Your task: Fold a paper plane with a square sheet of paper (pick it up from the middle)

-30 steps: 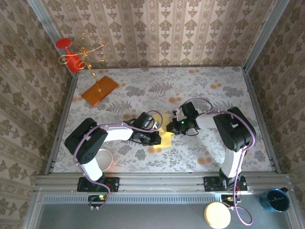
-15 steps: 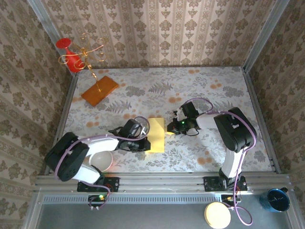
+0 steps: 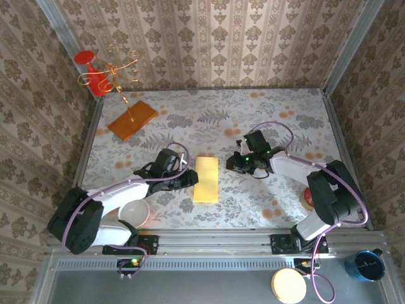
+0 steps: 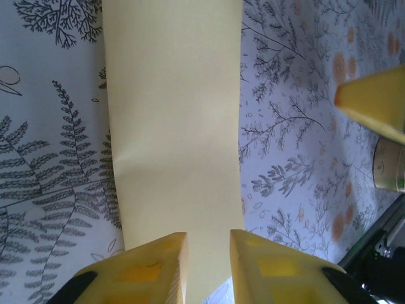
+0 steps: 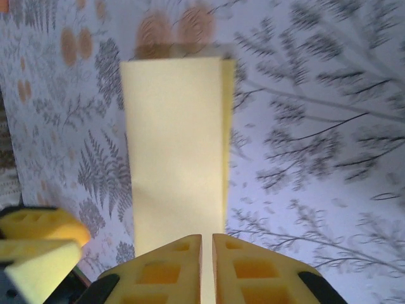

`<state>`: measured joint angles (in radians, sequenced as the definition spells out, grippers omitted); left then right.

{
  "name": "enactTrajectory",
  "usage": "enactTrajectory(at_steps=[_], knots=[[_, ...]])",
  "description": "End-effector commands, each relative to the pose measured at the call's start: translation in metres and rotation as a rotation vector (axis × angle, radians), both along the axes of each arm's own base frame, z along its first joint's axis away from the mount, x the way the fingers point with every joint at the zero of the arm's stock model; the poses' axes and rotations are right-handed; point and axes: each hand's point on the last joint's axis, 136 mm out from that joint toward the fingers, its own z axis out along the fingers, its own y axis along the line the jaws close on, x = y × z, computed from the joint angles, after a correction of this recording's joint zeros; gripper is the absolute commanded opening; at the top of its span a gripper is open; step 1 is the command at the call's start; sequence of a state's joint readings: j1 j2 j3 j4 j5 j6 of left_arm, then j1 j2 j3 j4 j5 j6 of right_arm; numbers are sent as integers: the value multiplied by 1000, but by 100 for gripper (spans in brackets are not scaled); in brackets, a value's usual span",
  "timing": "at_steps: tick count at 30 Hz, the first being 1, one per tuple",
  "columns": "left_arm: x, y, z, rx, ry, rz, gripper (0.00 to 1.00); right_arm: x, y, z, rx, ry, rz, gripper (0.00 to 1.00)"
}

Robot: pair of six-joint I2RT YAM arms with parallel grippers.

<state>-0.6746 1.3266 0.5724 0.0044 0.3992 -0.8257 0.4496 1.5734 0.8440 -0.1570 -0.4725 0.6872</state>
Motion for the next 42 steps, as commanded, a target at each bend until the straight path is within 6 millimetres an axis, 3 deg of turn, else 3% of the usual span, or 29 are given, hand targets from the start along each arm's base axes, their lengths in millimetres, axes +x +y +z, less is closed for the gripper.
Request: enactTrajectory(at_steps=[1, 7, 14, 26, 28, 32, 35, 42], knots=[[14, -17, 2, -52, 17, -9, 27, -9, 6, -4, -48, 29, -3, 17], [37, -39, -8, -70, 35, -30, 29, -5, 15, -10, -50, 30, -34, 19], [53, -37, -46, 21, 132, 34, 28, 4, 8, -12, -88, 24, -88, 19], [87, -49, -70, 105, 172, 76, 25, 23, -11, -8, -85, 22, -173, 18], [95, -58, -63, 73, 170, 65, 23, 26, -9, -7, -72, 20, -170, 17], [106, -69, -22, 1, 105, 58, 23, 30, 3, -5, -31, 43, -143, 15], [101, -64, -2, -18, 60, 54, 20, 34, 16, -7, 18, 60, -117, 12], [71, -51, -13, -21, 121, 20, 11, 37, 32, -21, 39, 114, -81, 8]])
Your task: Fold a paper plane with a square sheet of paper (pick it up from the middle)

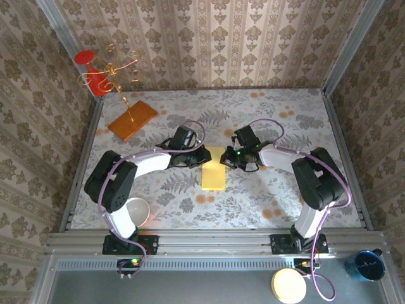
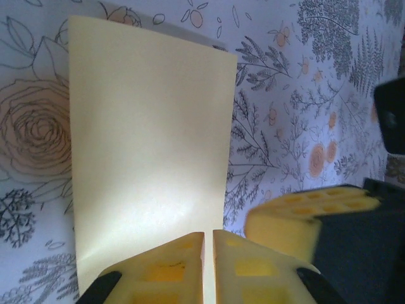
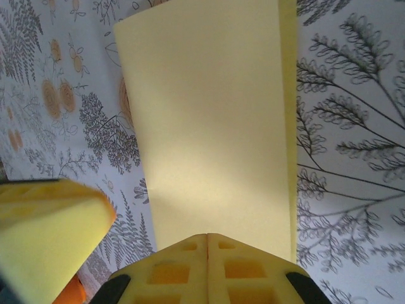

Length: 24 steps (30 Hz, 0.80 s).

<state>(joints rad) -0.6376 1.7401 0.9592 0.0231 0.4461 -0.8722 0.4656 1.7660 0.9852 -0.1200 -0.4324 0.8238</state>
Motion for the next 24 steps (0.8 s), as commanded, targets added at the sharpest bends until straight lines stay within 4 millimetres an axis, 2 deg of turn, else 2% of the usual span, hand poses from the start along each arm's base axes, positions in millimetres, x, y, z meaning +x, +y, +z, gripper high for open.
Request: enactTrajectory(at_steps=[1, 6, 18, 24], knots=[[-18, 7, -13, 9, 65, -26, 11, -1, 16, -3, 46, 37, 32, 7], [-32, 5, -19, 20, 104, -91, 10, -3, 24, -16, 52, 75, 57, 5], [-59, 9, -40, 101, 188, -184, 9, -13, 13, -47, -33, 154, 48, 5], [-68, 25, -56, 183, 226, -179, 9, -17, 5, -60, -87, 180, 47, 5]])
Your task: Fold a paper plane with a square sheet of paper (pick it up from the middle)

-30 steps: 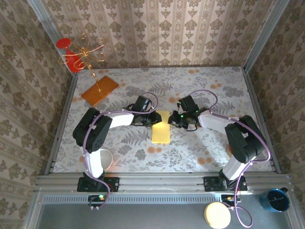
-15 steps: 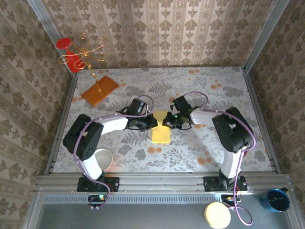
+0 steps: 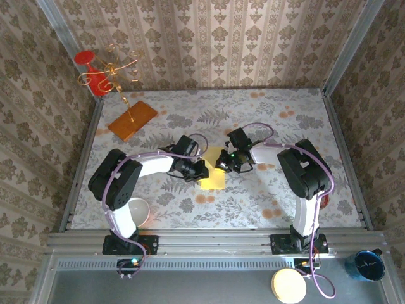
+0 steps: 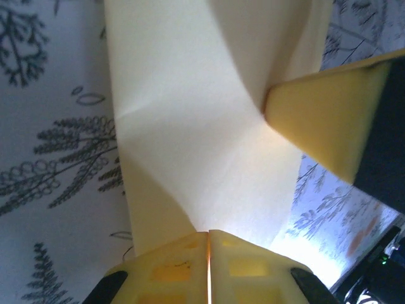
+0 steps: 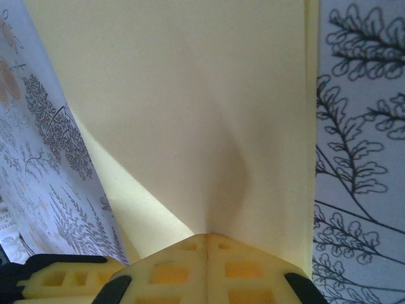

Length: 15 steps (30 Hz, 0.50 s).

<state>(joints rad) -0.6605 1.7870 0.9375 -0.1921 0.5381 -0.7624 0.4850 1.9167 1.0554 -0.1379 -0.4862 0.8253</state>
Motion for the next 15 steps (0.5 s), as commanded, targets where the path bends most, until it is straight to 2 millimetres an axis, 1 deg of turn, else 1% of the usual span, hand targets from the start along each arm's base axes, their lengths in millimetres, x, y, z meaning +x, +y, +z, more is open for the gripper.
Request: enactTrajectory(at_steps=[1, 5, 10, 12, 15], knots=[[-11, 13, -13, 79, 31, -29, 9, -14, -14, -28, -100, 75, 4, 4], [-18, 22, -17, 100, 43, -32, 9, -17, -19, -36, -133, 94, 0, 4], [-27, 34, -14, 136, 37, -51, 9, -19, -23, -41, -155, 101, -6, 4], [-26, 36, -6, 116, 17, -26, 8, -18, -23, -40, -153, 99, -7, 4], [-19, 22, 15, 15, -59, 5, 9, -19, -23, -40, -151, 97, -9, 4]])
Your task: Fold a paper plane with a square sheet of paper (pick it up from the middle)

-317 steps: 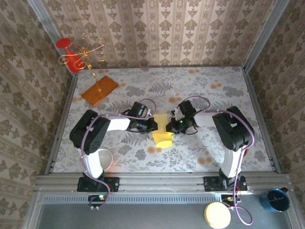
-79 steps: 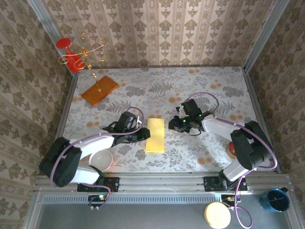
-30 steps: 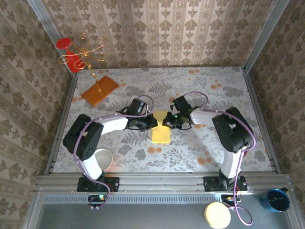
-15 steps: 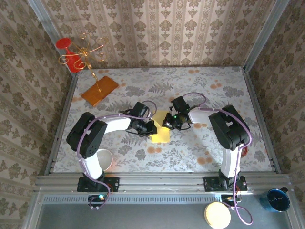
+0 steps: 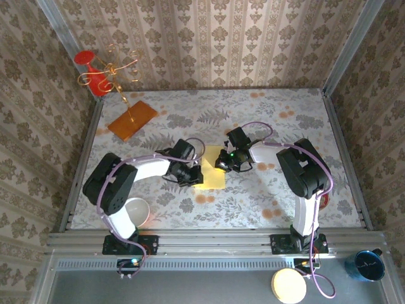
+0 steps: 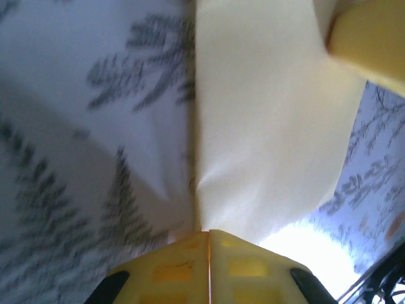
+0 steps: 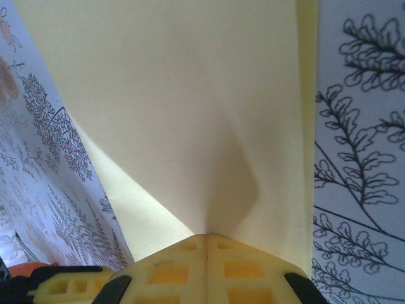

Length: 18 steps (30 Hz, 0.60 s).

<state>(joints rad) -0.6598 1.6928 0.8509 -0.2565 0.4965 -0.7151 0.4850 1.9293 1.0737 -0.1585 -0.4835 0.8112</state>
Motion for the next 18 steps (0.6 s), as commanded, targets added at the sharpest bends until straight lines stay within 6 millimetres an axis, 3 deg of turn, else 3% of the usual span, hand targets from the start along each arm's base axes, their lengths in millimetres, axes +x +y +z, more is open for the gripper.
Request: enactTrajectory(at_steps=[1, 5, 12, 18], knots=[[5, -9, 25, -76, -78, 19, 9, -20, -23, -38, -136, 91, -19, 4], [11, -19, 32, -96, -115, 4, 9, -21, -21, -40, -128, 100, -19, 4], [7, -30, 8, -77, -46, -31, 8, -22, -22, -44, -129, 103, -24, 4], [-20, -2, -23, 30, 34, -30, 8, -21, -26, -43, -138, 96, -20, 4]])
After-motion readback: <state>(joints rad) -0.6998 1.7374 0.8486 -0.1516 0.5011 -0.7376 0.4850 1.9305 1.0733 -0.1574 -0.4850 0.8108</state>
